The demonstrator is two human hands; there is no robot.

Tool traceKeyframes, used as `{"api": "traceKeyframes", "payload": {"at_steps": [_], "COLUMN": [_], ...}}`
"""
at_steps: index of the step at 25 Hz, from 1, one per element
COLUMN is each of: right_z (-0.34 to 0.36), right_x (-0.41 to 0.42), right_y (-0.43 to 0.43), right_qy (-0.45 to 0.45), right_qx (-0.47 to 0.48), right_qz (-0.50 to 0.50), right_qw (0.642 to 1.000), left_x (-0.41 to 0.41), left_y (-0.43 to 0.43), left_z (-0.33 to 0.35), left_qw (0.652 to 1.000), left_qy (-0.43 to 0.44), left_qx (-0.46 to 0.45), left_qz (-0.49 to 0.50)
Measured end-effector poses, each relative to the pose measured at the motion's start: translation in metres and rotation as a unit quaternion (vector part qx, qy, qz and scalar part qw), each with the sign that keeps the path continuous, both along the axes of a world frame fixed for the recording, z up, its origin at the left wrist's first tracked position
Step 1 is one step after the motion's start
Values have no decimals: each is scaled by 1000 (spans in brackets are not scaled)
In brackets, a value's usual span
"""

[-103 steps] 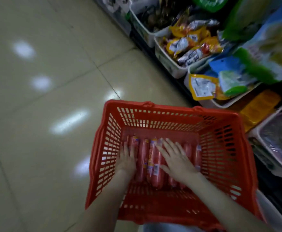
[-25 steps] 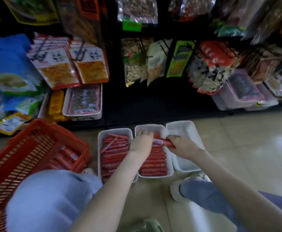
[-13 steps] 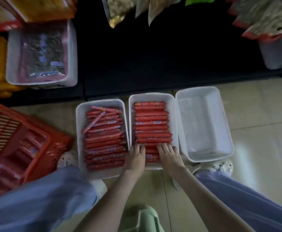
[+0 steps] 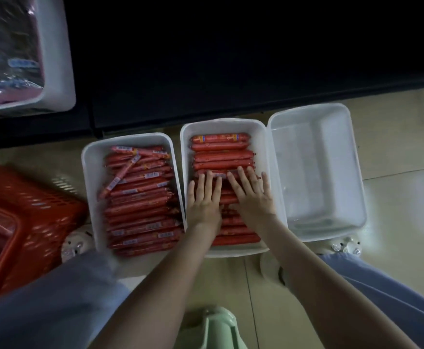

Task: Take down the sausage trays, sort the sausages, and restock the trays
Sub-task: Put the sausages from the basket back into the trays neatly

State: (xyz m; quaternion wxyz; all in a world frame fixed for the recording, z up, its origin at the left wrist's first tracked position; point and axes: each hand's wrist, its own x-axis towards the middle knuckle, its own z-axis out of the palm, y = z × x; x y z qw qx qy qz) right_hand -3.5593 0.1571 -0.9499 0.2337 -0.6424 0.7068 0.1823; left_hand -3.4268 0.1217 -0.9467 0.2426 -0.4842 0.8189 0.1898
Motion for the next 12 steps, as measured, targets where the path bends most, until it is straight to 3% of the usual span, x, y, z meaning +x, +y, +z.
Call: {"api": "traceKeyframes", "payload": {"at_steps": [2, 7, 12], "right_z": [12, 76, 171], "right_x": [6, 46, 100], "right_y": [1, 18, -9], "right_qy": [-6, -88, -89], "right_qx": [62, 88, -68], "right_qz": [-1, 1, 3], "right_qw": [998, 992, 994], "left_x": [4, 34, 79], "left_y": [-4, 2, -11], "left_z": [14, 81, 181], "left_qw": [999, 997, 994], "left_qy": [-5, 57, 83], "left_qx": [51, 46, -58], "left_qz": [-4, 5, 49]}}
